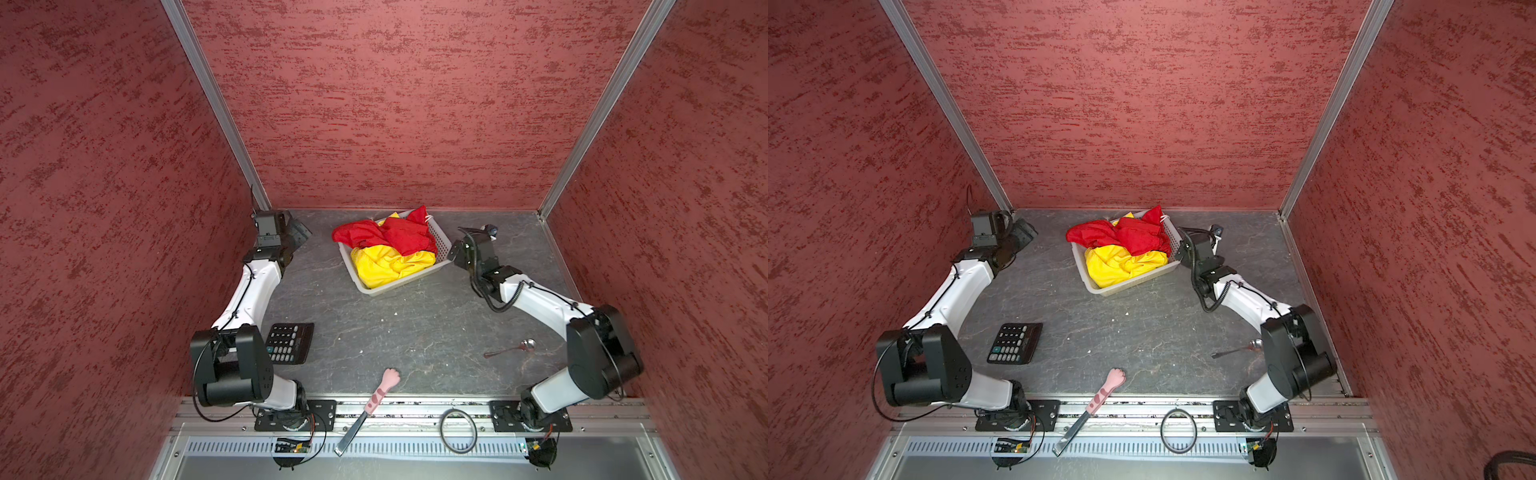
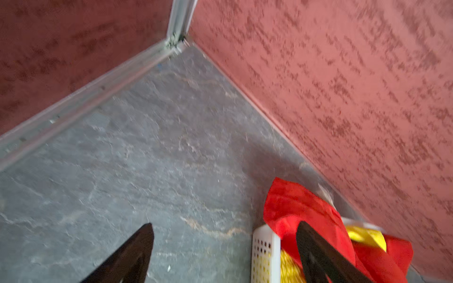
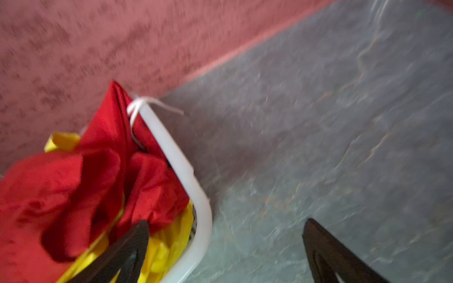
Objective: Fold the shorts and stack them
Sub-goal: 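Reach both grippers toward the white basket of red and yellow clothes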
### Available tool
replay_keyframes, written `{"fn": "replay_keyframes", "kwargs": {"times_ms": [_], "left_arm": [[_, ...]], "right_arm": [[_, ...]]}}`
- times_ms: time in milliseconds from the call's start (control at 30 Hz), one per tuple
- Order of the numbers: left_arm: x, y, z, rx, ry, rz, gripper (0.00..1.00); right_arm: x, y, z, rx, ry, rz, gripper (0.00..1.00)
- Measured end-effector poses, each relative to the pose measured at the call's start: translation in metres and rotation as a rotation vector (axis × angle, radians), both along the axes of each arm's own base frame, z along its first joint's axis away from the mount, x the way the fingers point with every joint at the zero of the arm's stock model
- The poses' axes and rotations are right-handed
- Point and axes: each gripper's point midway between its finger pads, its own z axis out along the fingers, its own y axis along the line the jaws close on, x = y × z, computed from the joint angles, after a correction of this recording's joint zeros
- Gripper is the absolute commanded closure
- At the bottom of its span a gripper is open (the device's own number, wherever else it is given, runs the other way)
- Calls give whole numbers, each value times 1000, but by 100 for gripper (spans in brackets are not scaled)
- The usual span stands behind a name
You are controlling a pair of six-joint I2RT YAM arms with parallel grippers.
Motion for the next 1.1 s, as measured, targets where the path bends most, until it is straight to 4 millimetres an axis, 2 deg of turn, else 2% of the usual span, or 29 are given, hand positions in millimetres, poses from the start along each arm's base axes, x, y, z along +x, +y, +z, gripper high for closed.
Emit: {"fn": "replay_keyframes", "kwargs": {"times_ms": [100, 267, 333, 433, 467, 533, 633, 733, 900, 933, 1000, 1033, 1067, 1100], "left_arm": [[-6, -14, -9, -48, 30, -56, 12], [-11, -28, -14, -78, 55, -111, 12], [-10, -34, -14, -87, 53, -135, 15], [-6, -45, -14, -107, 43, -174, 26], [-3, -49, -15, -115, 48, -190, 26], [6, -59, -19, -125, 61, -222, 26], [23, -76, -22, -130, 73, -269, 25], [38, -90, -17, -122, 67, -306, 23], [57, -104, -11, -144, 59, -337, 25], [62, -109, -12, -159, 60, -347, 26], [69, -117, -18, -183, 72, -365, 32], [72, -124, -24, -198, 86, -378, 34], [74, -133, -30, -205, 98, -398, 34], [74, -142, -35, -209, 109, -418, 34]], "right_arm": [[-10, 25, -26, 78, 87, 43, 4], [-2, 52, -29, 214, 118, 76, 8], [6, 62, -26, 256, 115, 90, 16], [17, 72, -22, 303, 115, 97, 49], [21, 71, -23, 314, 118, 92, 60], [25, 71, -28, 339, 135, 89, 74], [41, 55, -23, 423, 138, 49, 86], [58, 21, -14, 437, 132, 21, 91], [67, -43, -6, 271, 192, 77, 93], [72, -53, 1, 239, 196, 93, 92], [80, -69, 14, 189, 194, 111, 82], [84, -77, 20, 165, 194, 115, 64], [87, -84, 24, 132, 196, 121, 40], [89, -91, 27, 111, 199, 117, 29]]}}
